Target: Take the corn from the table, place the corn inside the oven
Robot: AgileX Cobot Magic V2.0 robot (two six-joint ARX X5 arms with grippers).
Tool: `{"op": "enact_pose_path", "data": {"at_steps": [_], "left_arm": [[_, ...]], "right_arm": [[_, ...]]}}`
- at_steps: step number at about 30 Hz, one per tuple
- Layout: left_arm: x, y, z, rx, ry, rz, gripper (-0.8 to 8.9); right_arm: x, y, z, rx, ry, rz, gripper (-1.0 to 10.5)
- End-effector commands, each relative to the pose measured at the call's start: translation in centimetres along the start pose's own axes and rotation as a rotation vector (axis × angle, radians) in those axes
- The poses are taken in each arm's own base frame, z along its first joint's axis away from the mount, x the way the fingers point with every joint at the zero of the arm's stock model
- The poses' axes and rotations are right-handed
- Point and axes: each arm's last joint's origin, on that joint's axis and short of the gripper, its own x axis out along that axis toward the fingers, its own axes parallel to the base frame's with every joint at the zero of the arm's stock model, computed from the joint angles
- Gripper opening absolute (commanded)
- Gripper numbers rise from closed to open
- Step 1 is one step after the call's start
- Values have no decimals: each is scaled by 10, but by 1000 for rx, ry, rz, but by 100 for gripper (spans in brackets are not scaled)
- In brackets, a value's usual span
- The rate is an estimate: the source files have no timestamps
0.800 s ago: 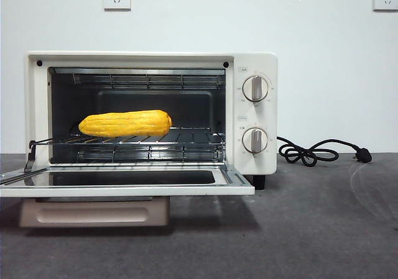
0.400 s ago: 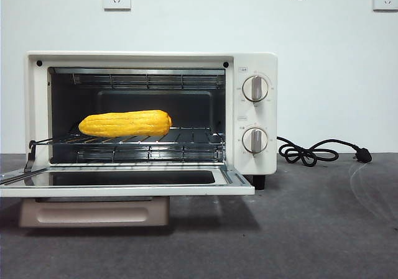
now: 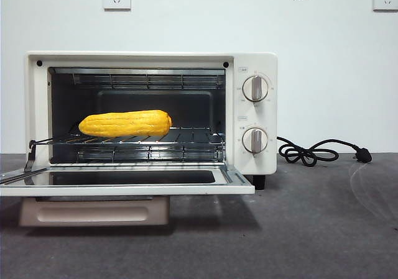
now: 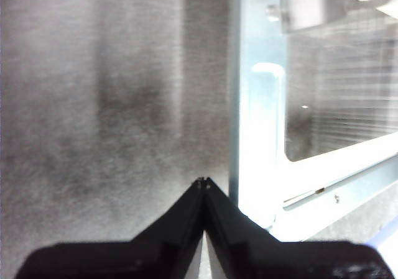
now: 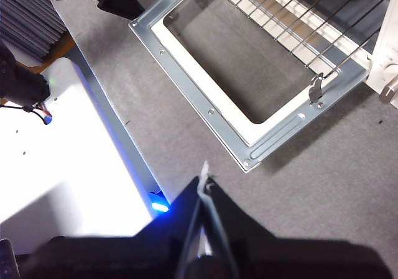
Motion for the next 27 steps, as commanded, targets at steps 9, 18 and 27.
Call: {"op": "enact_pose_path", "data": {"at_steps": [9,18,27], "left_arm": [[0,-1,-1,0,3,-110,-8],[-12,-13,13,8,-19,-215,-8],[-48,-43,55,97,-103,-212,-8]], "right_arm": [[1,-1,-1,3,17,7,-8],[1,-1,-1,3,17,7,-8],[1,-1,-1,5,16,6,-8]]}}
